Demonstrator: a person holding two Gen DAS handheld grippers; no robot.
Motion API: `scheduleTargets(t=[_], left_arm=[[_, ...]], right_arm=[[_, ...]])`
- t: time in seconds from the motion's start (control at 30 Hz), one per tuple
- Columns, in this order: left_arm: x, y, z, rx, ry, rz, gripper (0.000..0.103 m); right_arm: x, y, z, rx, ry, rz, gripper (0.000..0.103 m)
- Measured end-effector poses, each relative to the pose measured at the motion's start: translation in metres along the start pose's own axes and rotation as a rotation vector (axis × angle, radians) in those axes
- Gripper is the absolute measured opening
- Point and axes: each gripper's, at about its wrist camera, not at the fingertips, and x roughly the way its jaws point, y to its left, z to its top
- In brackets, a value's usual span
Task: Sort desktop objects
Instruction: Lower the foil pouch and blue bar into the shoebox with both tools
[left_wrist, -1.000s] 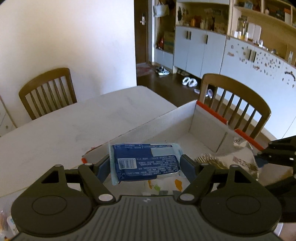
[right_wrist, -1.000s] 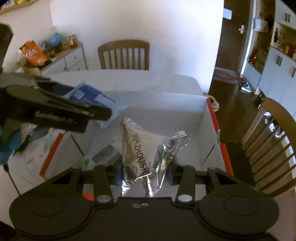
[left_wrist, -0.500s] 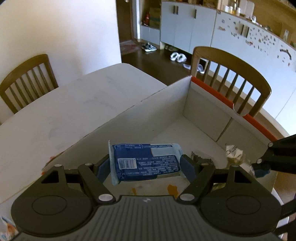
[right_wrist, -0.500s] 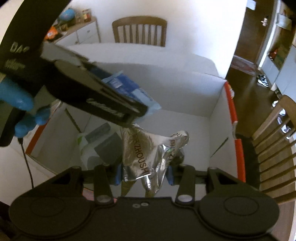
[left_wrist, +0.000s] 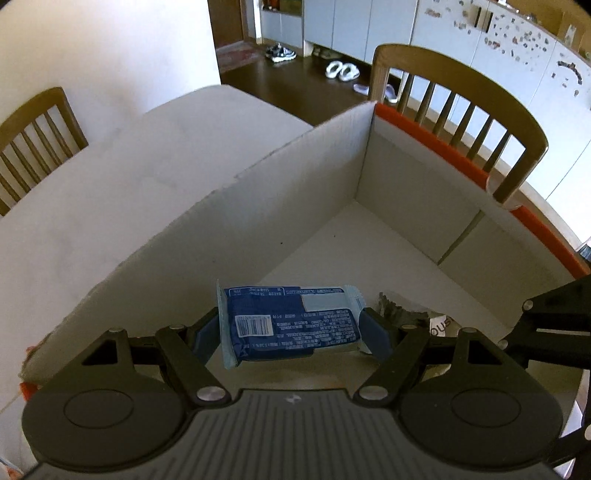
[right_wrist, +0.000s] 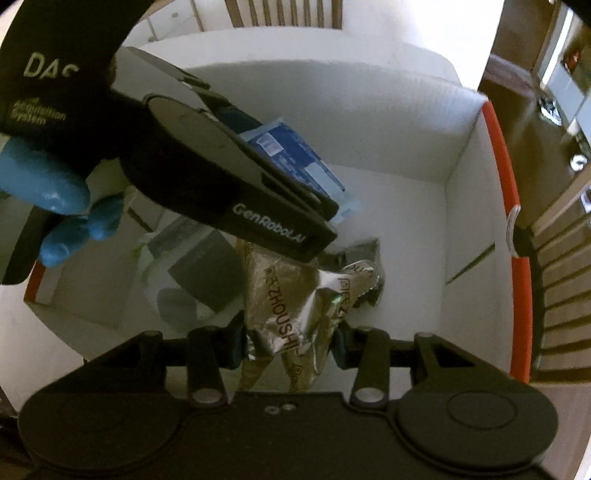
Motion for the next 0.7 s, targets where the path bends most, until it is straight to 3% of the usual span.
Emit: scheduleTargets(t=[0.3,0.53,0.7], left_arm=[[0.018,0.003,0.003,-0.020,0.068,-0.005,0.080],[0.021,0.010,0.002,-0.052,0.097,-0.008,0.083],[0.015,0.016,0.003,-0.086,0.087,-0.017,0.088]], right_arm=[[0.003,0.003,-0.004,0.007,0.016,0.020,0.048],[-0.004,0.006,-0.009,0.015,-0.013,0.025,0.064],[-0.012,0.009,-0.014,0.017,-0.037,0.027,0.070]])
